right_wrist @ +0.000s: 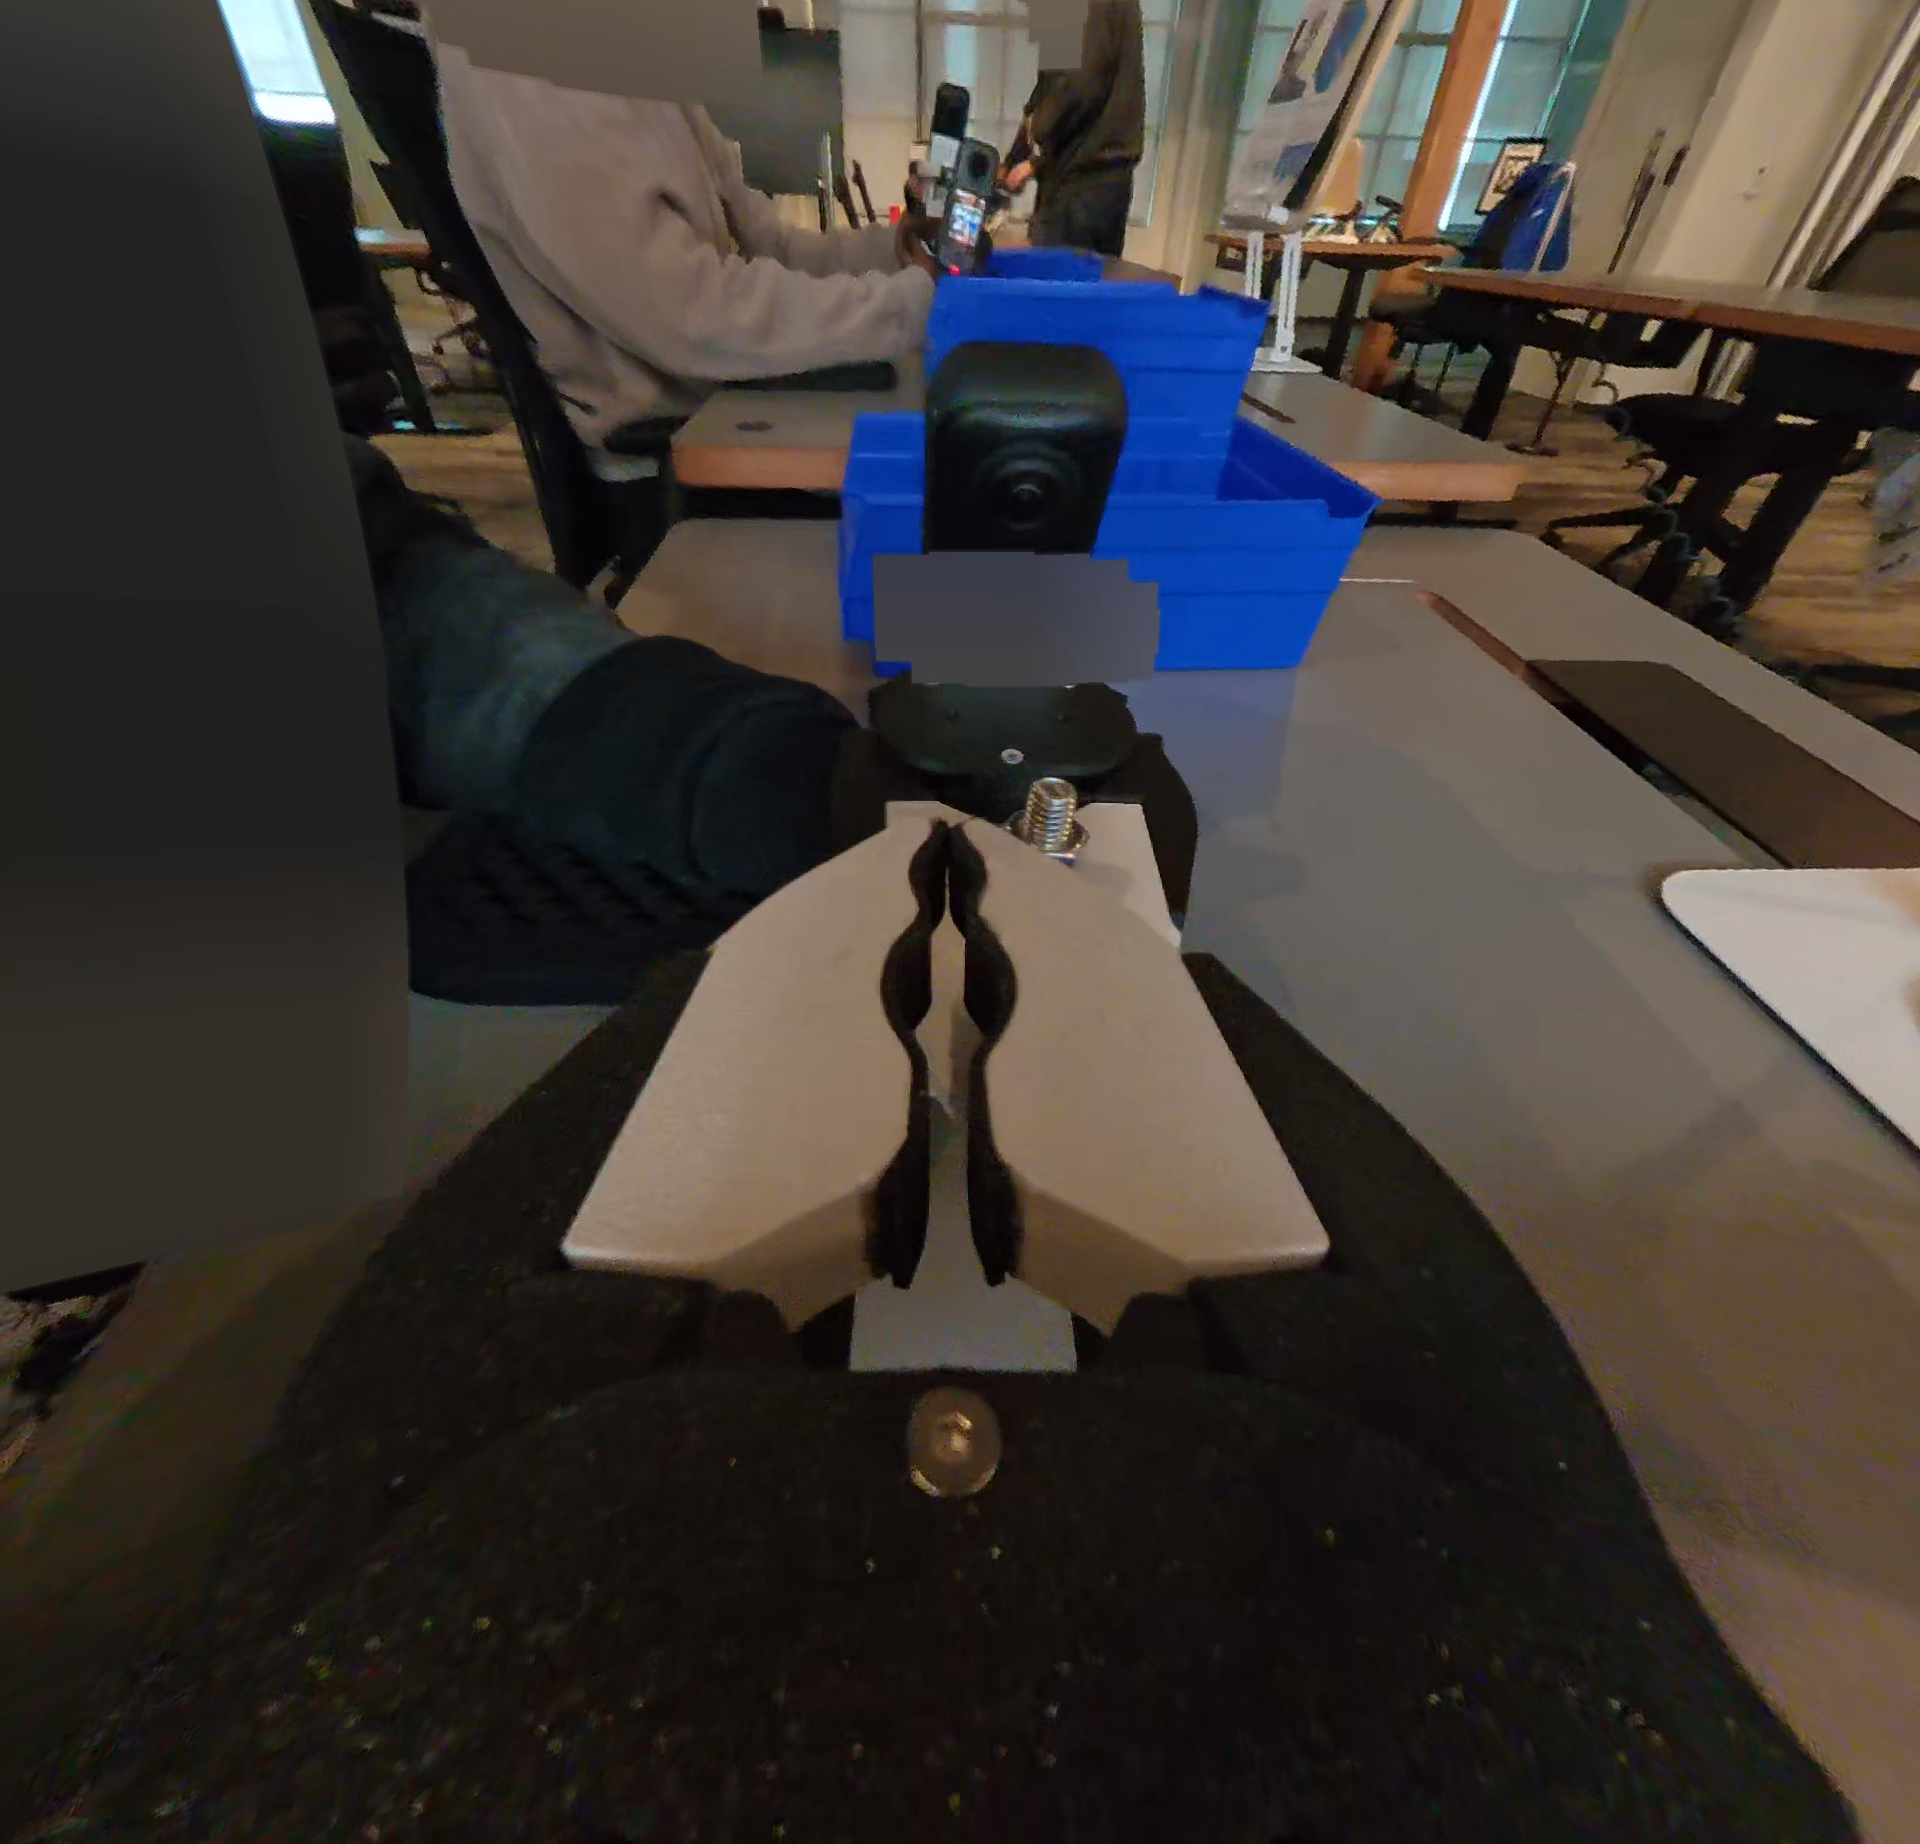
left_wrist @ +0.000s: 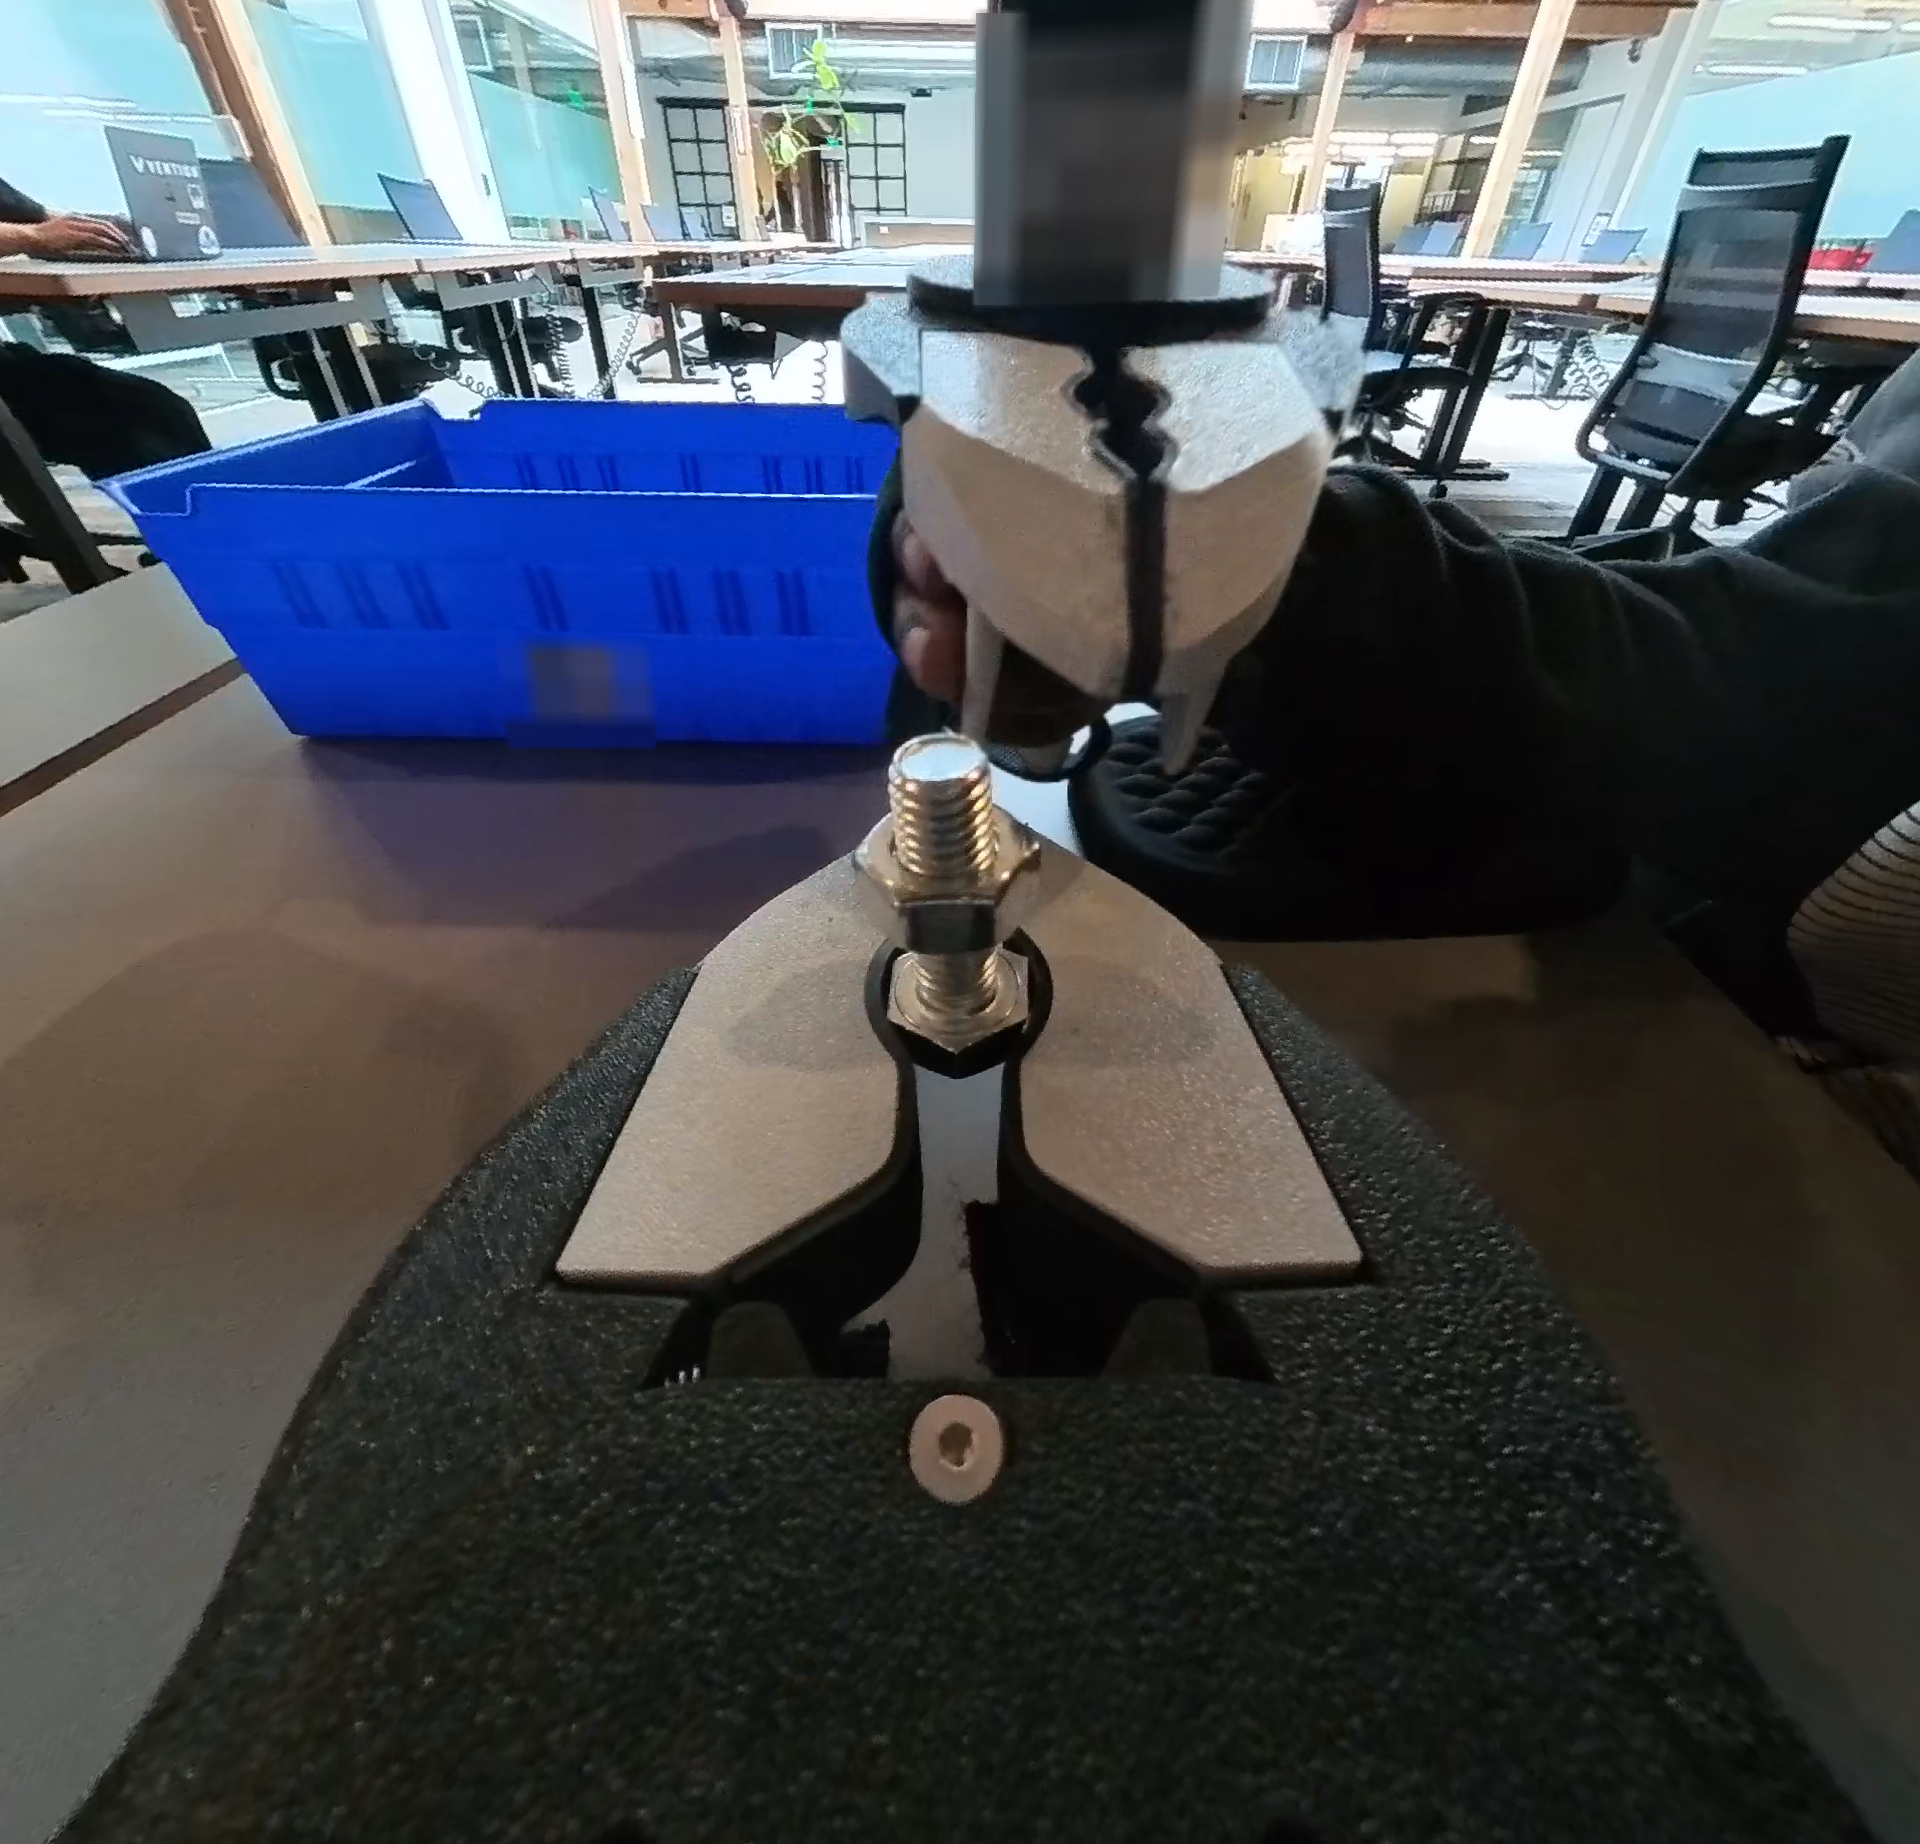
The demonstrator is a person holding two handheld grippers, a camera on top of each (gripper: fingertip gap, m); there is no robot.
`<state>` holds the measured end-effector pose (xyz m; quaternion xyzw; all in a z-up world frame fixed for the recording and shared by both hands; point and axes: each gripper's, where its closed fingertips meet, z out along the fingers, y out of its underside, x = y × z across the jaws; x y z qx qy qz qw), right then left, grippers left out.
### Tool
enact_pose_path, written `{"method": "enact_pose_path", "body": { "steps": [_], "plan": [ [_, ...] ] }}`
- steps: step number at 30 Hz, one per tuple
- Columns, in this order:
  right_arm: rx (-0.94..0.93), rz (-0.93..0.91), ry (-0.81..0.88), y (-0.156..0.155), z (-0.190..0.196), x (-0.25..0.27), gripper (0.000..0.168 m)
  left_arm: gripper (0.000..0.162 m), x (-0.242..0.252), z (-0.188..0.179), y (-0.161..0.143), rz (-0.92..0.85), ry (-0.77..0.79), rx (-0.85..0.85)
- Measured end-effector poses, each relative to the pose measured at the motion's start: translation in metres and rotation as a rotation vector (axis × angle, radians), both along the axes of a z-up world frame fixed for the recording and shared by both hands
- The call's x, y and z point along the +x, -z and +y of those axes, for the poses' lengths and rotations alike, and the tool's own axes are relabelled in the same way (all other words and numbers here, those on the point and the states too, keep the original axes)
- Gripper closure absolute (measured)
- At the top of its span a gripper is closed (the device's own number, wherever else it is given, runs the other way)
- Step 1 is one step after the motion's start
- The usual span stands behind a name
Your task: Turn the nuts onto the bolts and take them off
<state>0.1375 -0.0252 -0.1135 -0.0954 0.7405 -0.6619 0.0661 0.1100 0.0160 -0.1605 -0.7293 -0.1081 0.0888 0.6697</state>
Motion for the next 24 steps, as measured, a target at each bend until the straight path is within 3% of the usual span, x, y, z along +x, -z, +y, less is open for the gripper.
{"method": "enact_pose_path", "body": {
  "steps": [2, 7, 9, 11, 12, 16, 19, 20, 23, 24],
  "plan": [
    [0.015, 0.055, 0.037, 0.005, -0.005, -0.004, 0.162, 0.151, 0.0, 0.0, 0.001, 0.002, 0.001, -0.005],
    [0.06, 0.075, 0.101, 0.015, -0.016, -0.012, 0.116, 0.151, 0.001, 0.0, 0.0, 0.001, 0.005, -0.003],
    [0.075, 0.06, 0.077, 0.018, -0.017, -0.009, 0.118, 0.151, 0.001, 0.0, 0.0, 0.001, 0.006, -0.003],
    [0.086, 0.074, 0.06, 0.017, -0.011, -0.006, 0.143, 0.15, 0.001, 0.0, 0.0, 0.005, 0.007, 0.0],
    [0.076, 0.078, 0.03, 0.015, -0.006, -0.003, 0.168, 0.151, 0.001, 0.0, 0.0, 0.004, 0.006, 0.0],
    [0.01, 0.03, 0.011, 0.004, -0.003, -0.001, 0.168, 0.151, 0.001, 0.0, 0.0, -0.001, 0.007, 0.0],
    [0.042, 0.079, 0.106, 0.013, -0.013, -0.014, 0.118, 0.151, 0.001, 0.0, 0.0, -0.001, 0.008, -0.001],
    [0.065, 0.077, 0.107, 0.017, -0.015, -0.014, 0.113, 0.151, 0.001, 0.0, 0.0, -0.001, 0.009, 0.0],
    [0.065, 0.069, 0.085, 0.017, -0.018, -0.01, 0.114, 0.151, 0.001, 0.0, 0.0, -0.002, 0.01, 0.0],
    [0.078, 0.066, 0.062, 0.018, -0.015, -0.007, 0.133, 0.151, 0.001, 0.0, 0.0, -0.002, 0.009, 0.0]
  ]
}}
